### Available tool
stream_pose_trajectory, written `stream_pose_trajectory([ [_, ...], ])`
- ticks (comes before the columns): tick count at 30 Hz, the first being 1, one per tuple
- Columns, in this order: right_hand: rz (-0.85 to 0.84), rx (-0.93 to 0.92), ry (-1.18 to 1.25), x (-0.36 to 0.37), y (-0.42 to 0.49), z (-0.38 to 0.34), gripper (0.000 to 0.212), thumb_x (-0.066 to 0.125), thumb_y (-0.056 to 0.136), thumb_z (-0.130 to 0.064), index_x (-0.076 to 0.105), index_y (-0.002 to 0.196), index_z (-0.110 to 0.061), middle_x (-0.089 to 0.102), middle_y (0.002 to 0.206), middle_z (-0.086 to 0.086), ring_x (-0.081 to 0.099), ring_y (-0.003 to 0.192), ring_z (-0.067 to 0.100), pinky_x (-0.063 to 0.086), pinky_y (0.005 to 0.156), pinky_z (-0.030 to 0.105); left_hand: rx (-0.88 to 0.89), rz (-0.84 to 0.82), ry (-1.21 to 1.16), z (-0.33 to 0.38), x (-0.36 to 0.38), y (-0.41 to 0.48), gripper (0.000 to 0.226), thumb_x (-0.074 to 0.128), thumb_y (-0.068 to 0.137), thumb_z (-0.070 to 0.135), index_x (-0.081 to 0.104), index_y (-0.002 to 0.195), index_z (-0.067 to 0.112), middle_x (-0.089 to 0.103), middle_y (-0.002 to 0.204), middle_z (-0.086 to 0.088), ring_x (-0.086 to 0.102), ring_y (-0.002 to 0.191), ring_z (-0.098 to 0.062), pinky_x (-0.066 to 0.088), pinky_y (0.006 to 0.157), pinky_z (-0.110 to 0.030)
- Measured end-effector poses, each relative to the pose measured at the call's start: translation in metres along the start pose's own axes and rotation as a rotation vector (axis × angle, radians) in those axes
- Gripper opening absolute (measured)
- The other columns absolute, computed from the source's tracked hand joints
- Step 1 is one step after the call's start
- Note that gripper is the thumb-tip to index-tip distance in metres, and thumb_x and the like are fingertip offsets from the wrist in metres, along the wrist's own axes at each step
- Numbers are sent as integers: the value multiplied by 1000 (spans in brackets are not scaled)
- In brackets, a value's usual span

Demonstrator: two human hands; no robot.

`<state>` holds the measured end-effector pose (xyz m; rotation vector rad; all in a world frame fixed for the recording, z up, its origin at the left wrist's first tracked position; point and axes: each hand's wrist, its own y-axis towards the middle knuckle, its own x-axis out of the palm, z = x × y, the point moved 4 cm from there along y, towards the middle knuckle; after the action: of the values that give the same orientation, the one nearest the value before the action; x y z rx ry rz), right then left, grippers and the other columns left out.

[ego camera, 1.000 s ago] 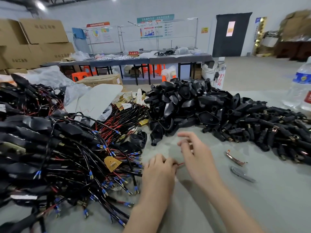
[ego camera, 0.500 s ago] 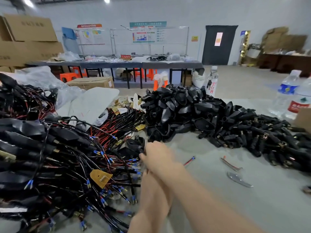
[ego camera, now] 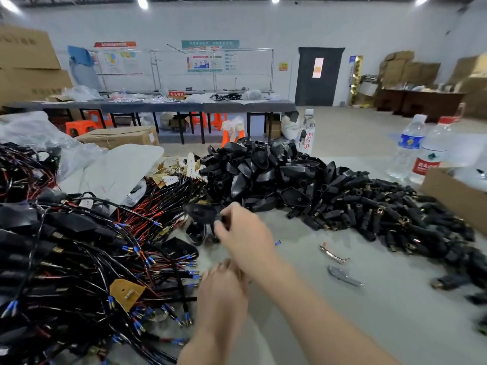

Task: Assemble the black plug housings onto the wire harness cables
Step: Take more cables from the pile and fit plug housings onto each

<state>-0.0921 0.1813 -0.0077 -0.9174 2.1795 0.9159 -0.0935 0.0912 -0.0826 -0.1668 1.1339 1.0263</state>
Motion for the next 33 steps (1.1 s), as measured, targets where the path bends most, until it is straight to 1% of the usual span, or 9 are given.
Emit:
stream_pose_trajectory([
  [4,250,101,406,-64,-35,51,11,65,92,-32,57,95,-38,65,89,-24,60,79,-4,44,66,13,27,75,-107,13,-12,-3,21,38,103,34,57,112,34,68,96,11,60,97,-14,34,74,-31],
  [6,323,187,494,-86,-60,84,13,65,93,-32,60,97,-44,63,93,-32,62,80,-4,51,69,18,6,73,-202,13,-14,-6,17,43,102,37,59,109,37,65,85,16,61,89,-11,36,70,-30],
  [10,389,353,605,-95,-107,136,28,63,95,-23,61,95,-52,68,95,-21,69,80,4,57,69,31,25,118,-274,15,-16,-7,20,44,100,46,61,101,36,64,80,16,61,79,-10,44,67,-33],
  [14,390,427,560,-84,-123,161,31,64,94,-19,61,96,-50,72,92,-17,71,81,11,57,75,45,97,211,-338,22,-21,-13,25,39,97,47,59,98,31,54,67,11,52,63,-10,35,56,-29],
  [19,319,382,519,-83,-121,158,36,66,91,-19,60,97,-53,69,92,-25,67,73,4,48,65,17,245,202,-275,38,-23,-22,19,43,96,44,59,97,33,54,69,21,53,59,-2,39,48,-23],
  [22,285,370,542,-82,-121,158,32,66,91,-14,63,97,-45,69,94,-27,67,81,3,54,71,24,300,161,-206,42,-20,-24,19,44,96,43,61,95,33,56,68,17,57,59,-7,49,49,-33],
  [25,259,348,571,-81,-121,155,31,65,91,-10,64,99,-39,70,92,-26,66,84,1,55,68,18,339,138,-195,43,-18,-25,18,47,101,39,62,95,32,57,70,16,56,56,-8,49,48,-35],
  [28,244,332,569,-81,-120,153,30,66,91,-12,64,98,-41,70,93,-26,66,80,3,54,67,17,379,130,-172,46,-16,-24,14,51,97,35,63,93,29,57,71,16,53,54,-7,49,48,-34],
  [33,244,321,544,-81,-120,153,29,67,91,-15,63,99,-43,68,95,-29,66,77,5,56,74,29,442,138,-167,49,-17,-25,22,47,97,39,65,93,28,58,80,21,53,58,-3,46,50,-26],
])
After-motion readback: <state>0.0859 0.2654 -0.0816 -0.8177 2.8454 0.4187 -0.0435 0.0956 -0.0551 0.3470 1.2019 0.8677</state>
